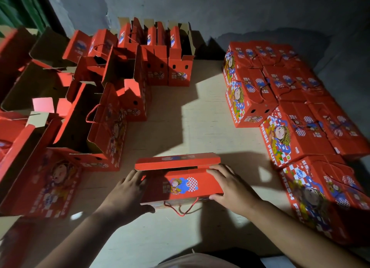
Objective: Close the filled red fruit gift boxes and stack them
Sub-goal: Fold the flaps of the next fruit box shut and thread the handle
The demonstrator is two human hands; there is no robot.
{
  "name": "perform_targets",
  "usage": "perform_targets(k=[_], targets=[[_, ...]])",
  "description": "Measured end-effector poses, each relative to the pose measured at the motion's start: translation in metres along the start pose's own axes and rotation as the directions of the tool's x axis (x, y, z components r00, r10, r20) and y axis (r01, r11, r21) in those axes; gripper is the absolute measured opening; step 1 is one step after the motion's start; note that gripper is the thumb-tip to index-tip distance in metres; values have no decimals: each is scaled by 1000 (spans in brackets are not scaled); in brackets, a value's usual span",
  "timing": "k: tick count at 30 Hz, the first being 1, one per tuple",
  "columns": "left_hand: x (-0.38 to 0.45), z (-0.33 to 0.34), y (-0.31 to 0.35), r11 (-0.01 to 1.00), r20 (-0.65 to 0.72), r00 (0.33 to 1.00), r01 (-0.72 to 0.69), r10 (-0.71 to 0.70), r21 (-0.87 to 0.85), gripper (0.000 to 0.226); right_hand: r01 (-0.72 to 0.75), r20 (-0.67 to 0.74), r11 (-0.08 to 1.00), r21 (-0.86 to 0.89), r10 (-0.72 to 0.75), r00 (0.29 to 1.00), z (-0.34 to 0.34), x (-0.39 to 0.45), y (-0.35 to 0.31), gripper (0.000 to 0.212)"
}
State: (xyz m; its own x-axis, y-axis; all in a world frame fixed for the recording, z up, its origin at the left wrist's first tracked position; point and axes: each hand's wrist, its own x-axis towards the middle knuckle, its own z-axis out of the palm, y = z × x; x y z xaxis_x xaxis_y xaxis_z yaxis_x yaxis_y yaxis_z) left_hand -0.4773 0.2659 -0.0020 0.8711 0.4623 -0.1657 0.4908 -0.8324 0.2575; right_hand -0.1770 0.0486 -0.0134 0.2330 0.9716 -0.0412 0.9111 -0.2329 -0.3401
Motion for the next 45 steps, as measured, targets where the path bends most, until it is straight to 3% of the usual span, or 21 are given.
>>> perform_targets(k=[12, 17, 22, 27, 30, 32, 34, 37, 39, 42, 45], targets=[[1, 9, 2, 1000, -109, 994, 2, 1, 24, 94, 8, 26, 1000, 2, -8, 1000, 2, 5, 6, 84], [-9, 21, 1, 998, -158, 987, 9, 0, 56, 71, -10, 27, 1000, -26, 11, 1000, 6, 0, 7, 81], [-30, 46, 6, 997, -139, 988, 71, -71, -6, 82, 23, -8, 985, -173, -25, 1000, 20, -18, 9, 81], [-27, 47, 4, 978, -189, 974, 90, -126, -187, 60, -54, 24, 998, -30, 54, 998, 24, -20, 7, 71], [-19, 40, 2, 966, -369, 922, 22, -119, -259, 38, -89, -56, 987, 131, 97, 994, 20, -15, 4, 54], [-15, 39, -1, 948, -450, 873, 44, -190, -316, 25, -149, -137, 963, 225, 182, 974, 20, -13, 4, 43], [-12, 39, -4, 900, -438, 842, 121, -316, -418, 19, -257, -181, 930, 263, 309, 934, 19, -11, 3, 35], [-7, 39, -5, 802, -399, 787, 193, -471, -565, 30, -321, -235, 917, 236, 374, 897, 16, -4, -2, 39], [-3, 36, -4, 785, -409, 767, 191, -494, -590, 60, -320, -245, 915, 247, 379, 892, 11, 3, -7, 65], [0, 31, -7, 910, -375, 881, 129, -288, -393, 104, -232, -173, 948, 217, 271, 947, 7, 11, -9, 99], [0, 34, -7, 984, -265, 954, 107, -142, -142, 97, -138, -123, 986, 98, 149, 981, 9, 12, -8, 73]])
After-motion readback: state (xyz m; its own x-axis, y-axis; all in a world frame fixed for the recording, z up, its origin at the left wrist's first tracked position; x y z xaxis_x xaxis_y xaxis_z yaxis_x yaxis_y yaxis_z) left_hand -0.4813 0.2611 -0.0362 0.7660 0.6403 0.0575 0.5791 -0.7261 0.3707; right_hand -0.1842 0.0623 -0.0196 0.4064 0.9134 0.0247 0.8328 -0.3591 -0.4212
